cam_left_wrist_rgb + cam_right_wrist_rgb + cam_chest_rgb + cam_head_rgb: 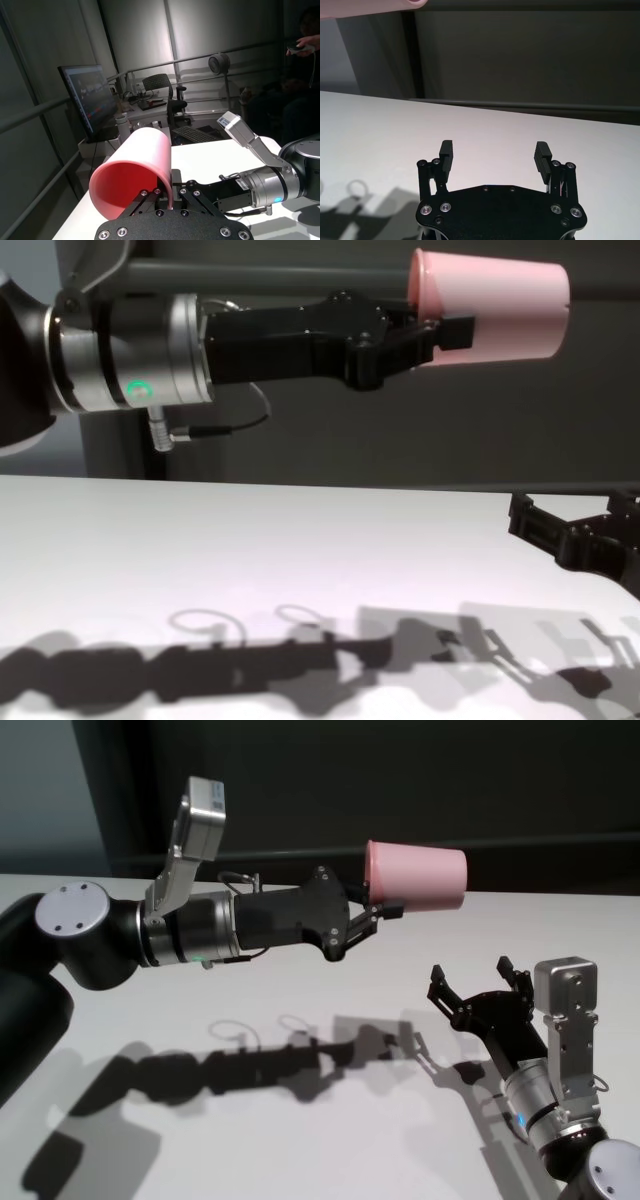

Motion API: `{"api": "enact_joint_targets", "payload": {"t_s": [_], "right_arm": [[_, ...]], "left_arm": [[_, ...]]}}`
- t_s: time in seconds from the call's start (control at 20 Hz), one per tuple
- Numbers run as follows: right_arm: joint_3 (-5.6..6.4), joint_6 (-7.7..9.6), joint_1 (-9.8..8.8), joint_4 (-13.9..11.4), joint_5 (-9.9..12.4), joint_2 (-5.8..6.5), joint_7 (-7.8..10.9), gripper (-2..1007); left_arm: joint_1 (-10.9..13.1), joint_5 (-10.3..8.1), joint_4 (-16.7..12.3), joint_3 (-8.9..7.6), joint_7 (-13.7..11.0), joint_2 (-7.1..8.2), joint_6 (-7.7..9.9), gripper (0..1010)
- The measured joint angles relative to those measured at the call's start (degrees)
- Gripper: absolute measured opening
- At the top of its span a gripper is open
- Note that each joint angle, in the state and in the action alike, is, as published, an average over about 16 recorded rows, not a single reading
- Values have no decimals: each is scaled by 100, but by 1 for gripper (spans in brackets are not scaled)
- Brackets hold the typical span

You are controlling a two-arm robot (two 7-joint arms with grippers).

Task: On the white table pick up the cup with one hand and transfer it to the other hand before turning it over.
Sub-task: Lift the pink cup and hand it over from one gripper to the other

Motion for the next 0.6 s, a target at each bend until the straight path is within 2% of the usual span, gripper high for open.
{"api": "enact_joint_targets", "payload": {"t_s": [0.6], "right_arm": [[0, 0, 0, 0, 0, 0, 0, 1000]], "left_arm": [[0, -7, 0, -4, -19, -3, 5, 49]]}}
